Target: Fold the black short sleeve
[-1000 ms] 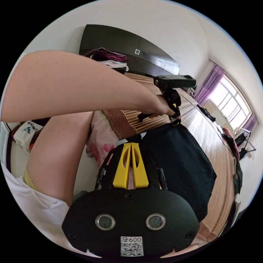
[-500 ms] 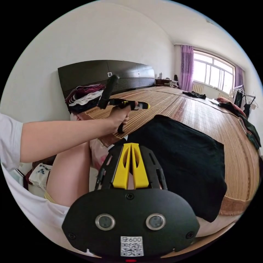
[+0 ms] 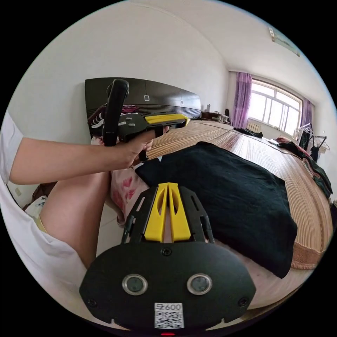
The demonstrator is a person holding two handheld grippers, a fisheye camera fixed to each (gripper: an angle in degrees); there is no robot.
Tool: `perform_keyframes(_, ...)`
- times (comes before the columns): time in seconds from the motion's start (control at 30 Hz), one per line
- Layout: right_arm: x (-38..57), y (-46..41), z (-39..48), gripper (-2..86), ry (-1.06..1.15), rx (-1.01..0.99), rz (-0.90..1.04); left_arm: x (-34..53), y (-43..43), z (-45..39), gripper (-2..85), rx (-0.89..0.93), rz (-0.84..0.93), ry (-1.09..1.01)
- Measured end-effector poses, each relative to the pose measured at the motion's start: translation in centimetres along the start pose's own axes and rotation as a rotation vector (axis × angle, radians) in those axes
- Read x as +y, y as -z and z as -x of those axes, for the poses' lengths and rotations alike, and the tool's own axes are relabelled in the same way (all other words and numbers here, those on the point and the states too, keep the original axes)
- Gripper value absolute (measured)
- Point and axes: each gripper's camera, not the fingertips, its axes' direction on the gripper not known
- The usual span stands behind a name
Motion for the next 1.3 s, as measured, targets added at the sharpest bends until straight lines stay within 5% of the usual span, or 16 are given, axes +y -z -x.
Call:
perform_keyframes(0.1,1.0,1.0,-0.5,-0.9,0.031,0.015,-0.059,0.6,0.7,1.6,0.1,-0.152,0.123,0.1)
perform_keyframes(0.33,3.2,3.2,-1.3,-0.9,-0.023,0.075,-0.249,4.5,7.7,-1.1,0.2,0.123,-0.052,0.05)
perform_keyframes(0.53,1.2,7.3,0.6,-0.9,0.121,0.401,-0.32,10.0,7.4,-0.5,0.3,-0.025,0.077,0.254)
perform_keyframes(0.6,0.7,9.1,0.1,-0.9,0.136,0.361,-0.362,10.2,8.8,0.7,0.3,0.021,0.001,0.324)
perform_keyframes(0.67,-0.3,9.5,-2.2,-0.8,0.006,0.298,-0.343,10.2,9.6,0.1,0.3,0.065,-0.102,0.211)
perform_keyframes(0.77,-1.0,8.5,-3.9,-0.8,-0.068,0.395,-0.327,11.3,6.6,-1.8,0.4,0.052,0.012,0.077)
perform_keyframes(0.93,0.1,7.6,-5.1,0.2,0.245,0.549,-0.25,16.2,3.0,-0.5,0.4,0.08,0.096,0.174)
perform_keyframes(1.3,1.5,17.8,-18.2,7.1,-0.245,0.445,-0.299,21.1,3.3,9.9,0.5,0.081,0.132,0.451)
